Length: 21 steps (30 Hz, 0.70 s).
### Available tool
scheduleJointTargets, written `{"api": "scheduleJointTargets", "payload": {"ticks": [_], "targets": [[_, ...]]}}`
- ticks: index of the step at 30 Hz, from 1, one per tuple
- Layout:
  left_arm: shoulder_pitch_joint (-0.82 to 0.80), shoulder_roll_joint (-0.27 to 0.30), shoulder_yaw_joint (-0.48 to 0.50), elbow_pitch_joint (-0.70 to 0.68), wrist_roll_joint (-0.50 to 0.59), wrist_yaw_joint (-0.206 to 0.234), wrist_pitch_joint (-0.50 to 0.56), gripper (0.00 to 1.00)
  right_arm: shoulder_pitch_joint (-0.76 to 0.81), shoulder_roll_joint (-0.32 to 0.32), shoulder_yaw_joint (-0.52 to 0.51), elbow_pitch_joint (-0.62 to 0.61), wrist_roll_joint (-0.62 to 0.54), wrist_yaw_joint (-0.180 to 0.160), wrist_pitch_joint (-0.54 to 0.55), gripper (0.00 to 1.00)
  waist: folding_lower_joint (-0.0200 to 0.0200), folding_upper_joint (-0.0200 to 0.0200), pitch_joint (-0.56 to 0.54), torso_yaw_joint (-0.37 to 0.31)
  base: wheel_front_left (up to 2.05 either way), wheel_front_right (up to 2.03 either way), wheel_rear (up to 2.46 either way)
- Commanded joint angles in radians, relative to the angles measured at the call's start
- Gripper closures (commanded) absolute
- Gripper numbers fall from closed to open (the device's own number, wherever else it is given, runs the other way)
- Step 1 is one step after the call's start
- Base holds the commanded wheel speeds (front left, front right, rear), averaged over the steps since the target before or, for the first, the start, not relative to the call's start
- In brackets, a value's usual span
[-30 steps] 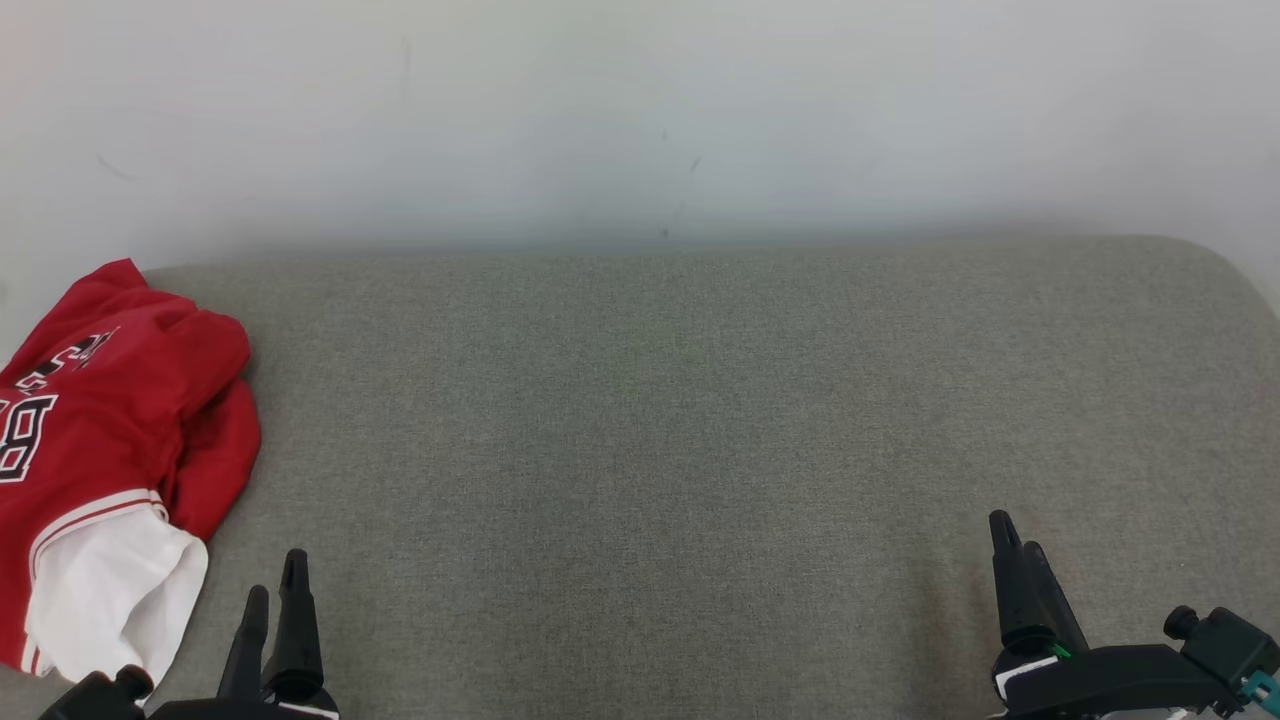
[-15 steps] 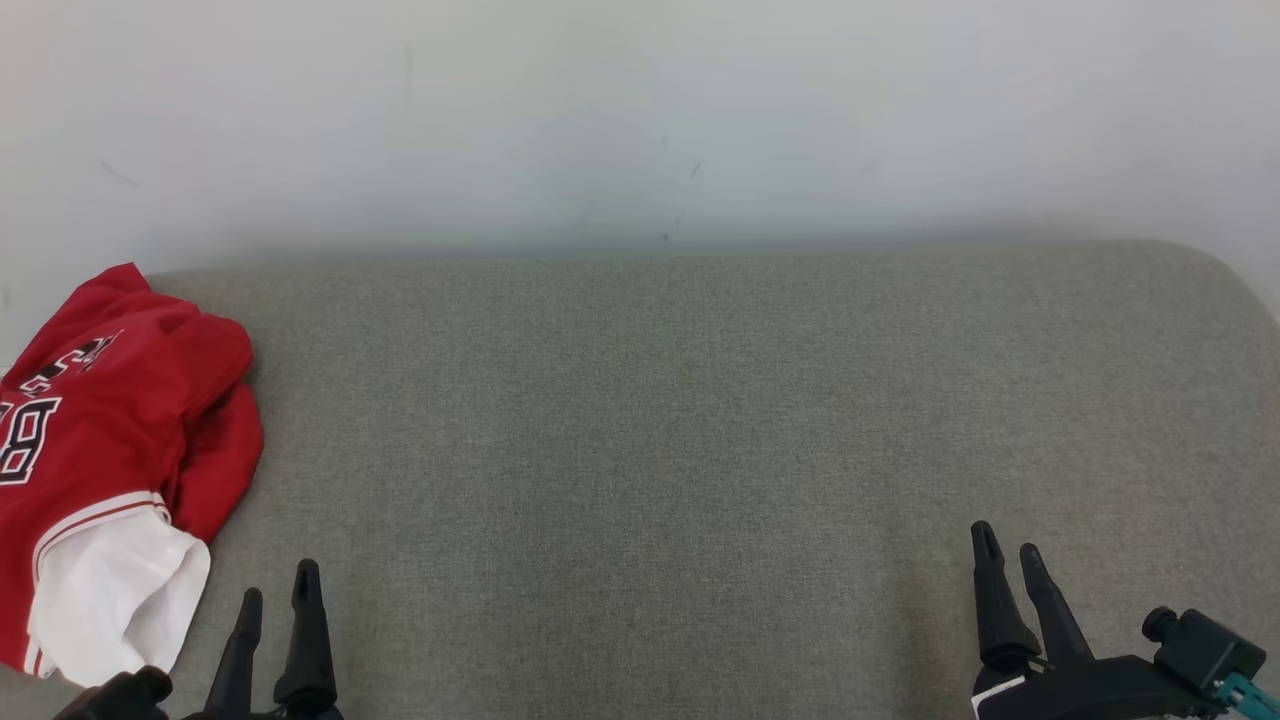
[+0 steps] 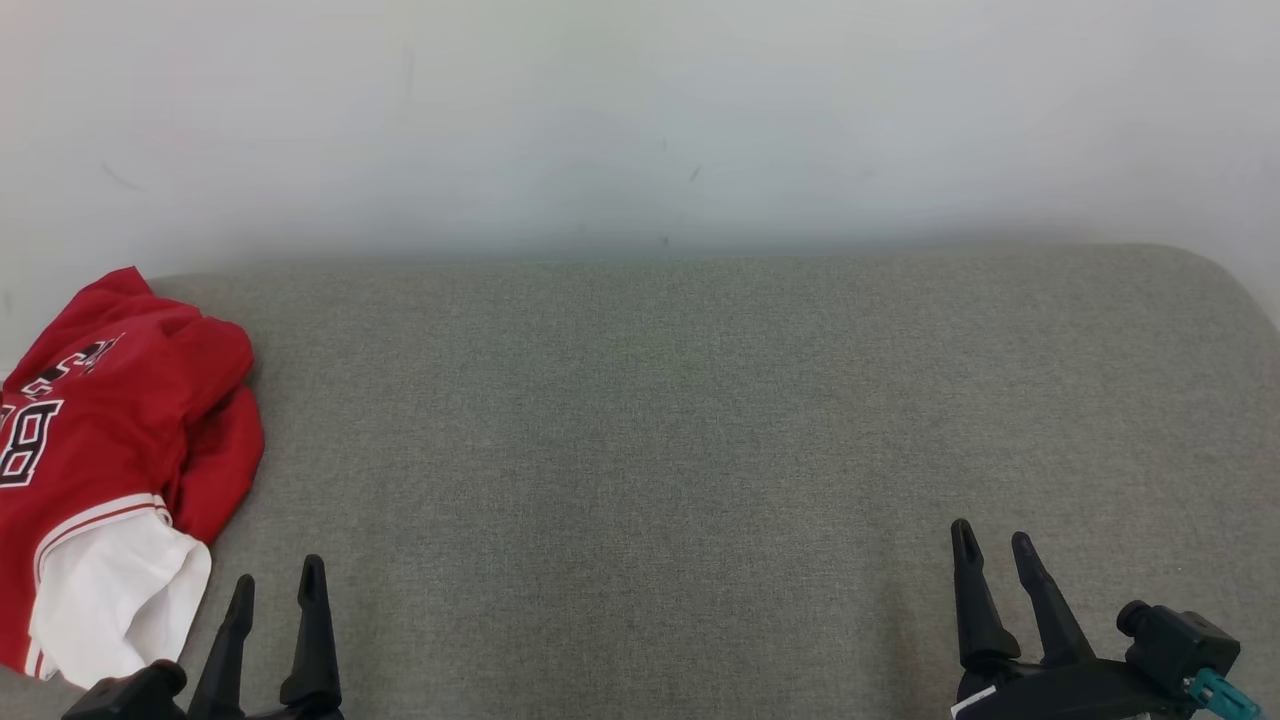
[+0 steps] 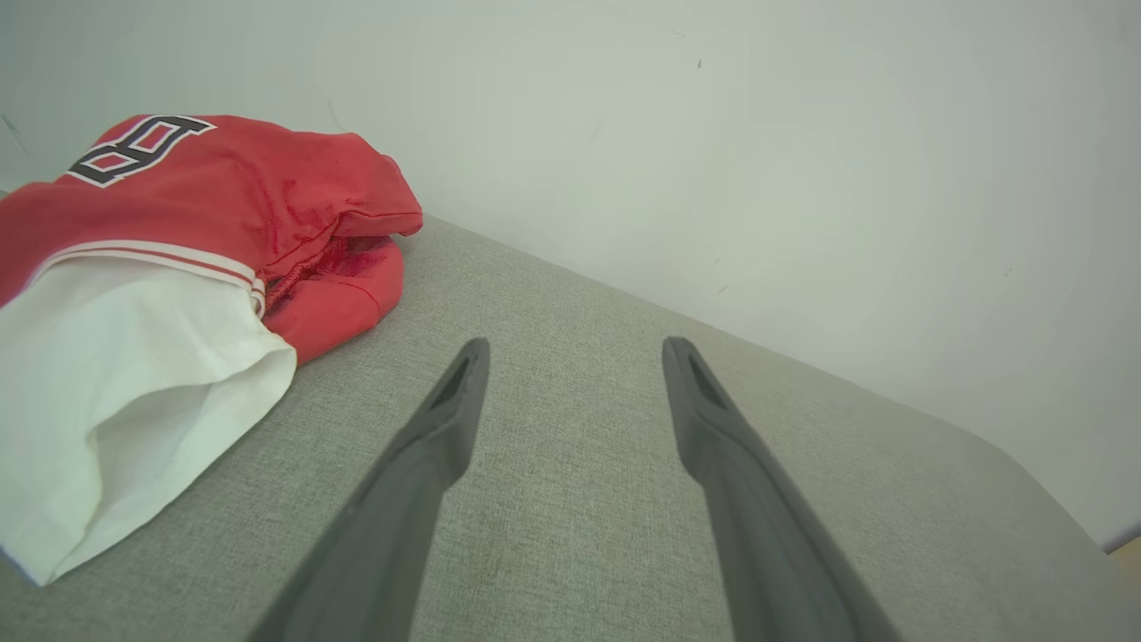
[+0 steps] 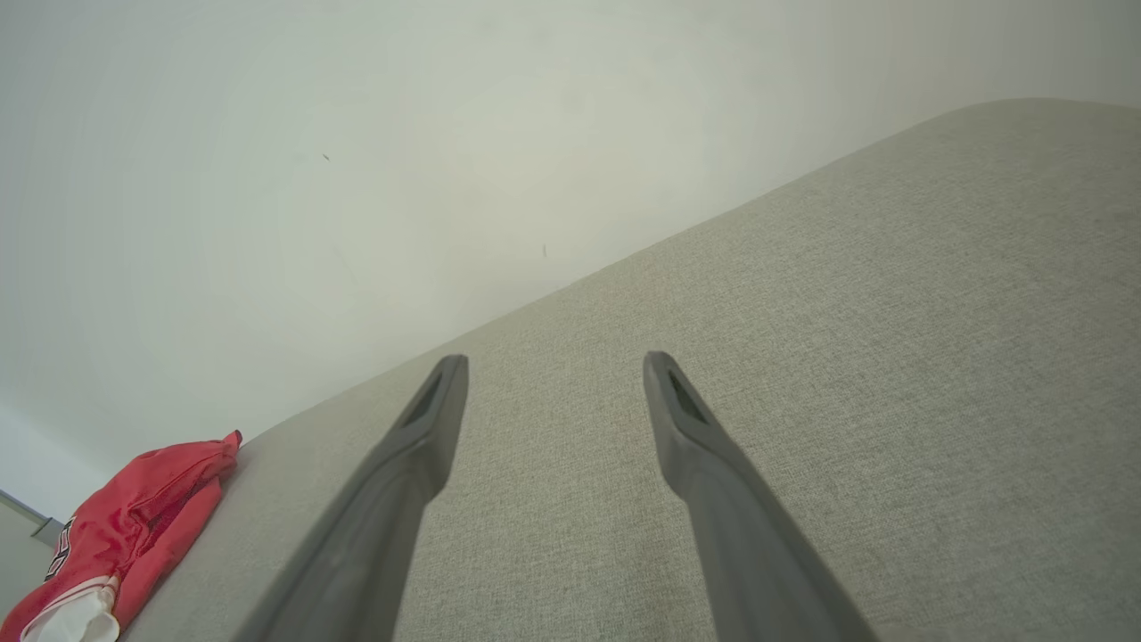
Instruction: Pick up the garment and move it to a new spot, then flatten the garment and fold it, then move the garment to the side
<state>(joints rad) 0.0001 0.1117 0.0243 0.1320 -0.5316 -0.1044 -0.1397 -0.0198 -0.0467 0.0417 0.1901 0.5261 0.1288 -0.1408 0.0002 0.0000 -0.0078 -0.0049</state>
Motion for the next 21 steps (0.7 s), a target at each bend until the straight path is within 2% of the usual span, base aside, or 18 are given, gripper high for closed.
{"api": "scheduleJointTargets", "payload": {"ticks": [1, 21], "targets": [[0.005, 0.008, -0.002, -0.013, 0.027, 0.002, -0.008, 0.0, -0.001, -0.004, 0.003, -0.013, -0.027, 0.002, -0.007, 0.0, -0.0002, 0.0, 0.0, 0.0, 0.0, 0.0, 0.0], [0.02, 0.021, -0.001, -0.008, 0.198, 0.005, -0.057, 0.0, 0.019, -0.005, 0.007, 0.003, -0.215, 0.003, -0.056, 0.0, -0.0002, 0.0, -0.001, -0.005, 0.0, 0.0, 0.0]]}}
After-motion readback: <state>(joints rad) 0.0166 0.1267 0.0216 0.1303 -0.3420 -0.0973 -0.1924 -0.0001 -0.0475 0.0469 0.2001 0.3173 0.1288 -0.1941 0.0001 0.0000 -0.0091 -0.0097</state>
